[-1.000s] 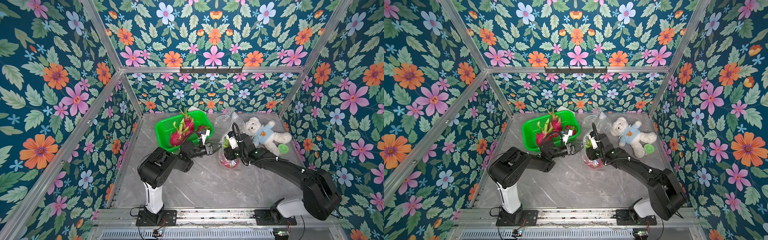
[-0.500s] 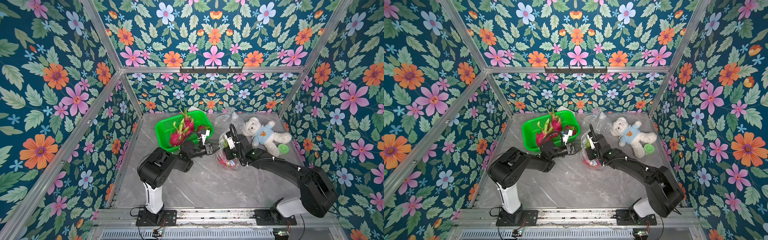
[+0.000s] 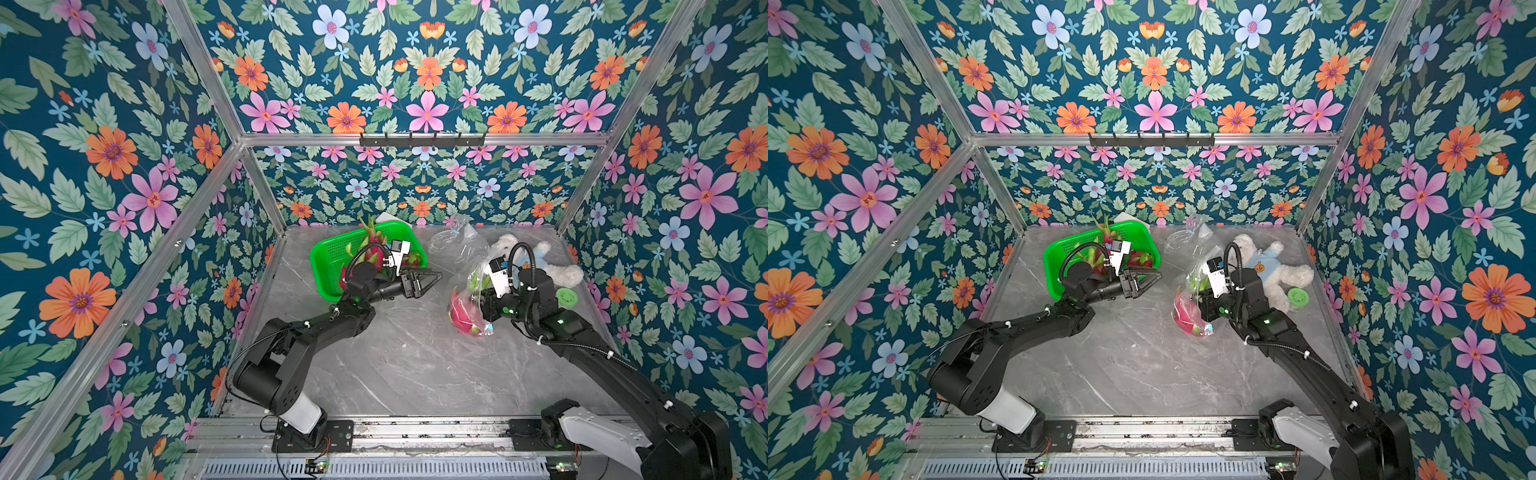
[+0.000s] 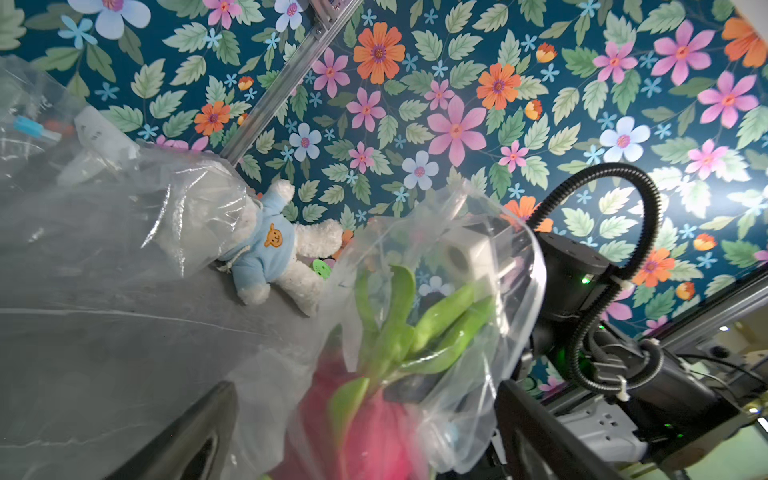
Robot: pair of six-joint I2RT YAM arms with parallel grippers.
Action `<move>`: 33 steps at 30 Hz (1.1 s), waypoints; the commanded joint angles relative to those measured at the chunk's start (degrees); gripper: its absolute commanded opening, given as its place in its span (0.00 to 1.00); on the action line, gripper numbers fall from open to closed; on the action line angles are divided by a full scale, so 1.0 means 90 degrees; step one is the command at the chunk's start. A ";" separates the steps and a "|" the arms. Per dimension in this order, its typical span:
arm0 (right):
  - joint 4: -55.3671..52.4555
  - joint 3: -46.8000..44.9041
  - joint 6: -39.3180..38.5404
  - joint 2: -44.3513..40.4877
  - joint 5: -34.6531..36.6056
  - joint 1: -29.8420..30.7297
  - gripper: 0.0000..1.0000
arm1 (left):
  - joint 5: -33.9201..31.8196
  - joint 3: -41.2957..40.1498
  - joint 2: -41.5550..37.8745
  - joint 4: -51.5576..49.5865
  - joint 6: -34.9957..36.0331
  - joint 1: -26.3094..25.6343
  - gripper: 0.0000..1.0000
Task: Open the zip-top bag and take out the dragon fruit
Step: Pick up the dragon fruit from the zipper food storage bag.
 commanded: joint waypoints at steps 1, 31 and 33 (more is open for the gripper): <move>-0.0356 0.0198 -0.0116 -0.0070 -0.1446 -0.0025 0.02 | 0.0081 0.0044 -0.0033 -0.0776 0.0656 0.0014 0.99; -0.0265 0.0445 0.0103 0.0365 -0.1580 -0.0049 0.02 | 0.0734 -0.0260 0.1123 0.1284 -0.0975 -0.0337 0.00; -0.0143 0.0273 0.0158 0.0047 -0.1098 -0.0048 0.02 | 0.0560 -0.0103 0.1009 0.0298 -0.0347 -0.0374 0.00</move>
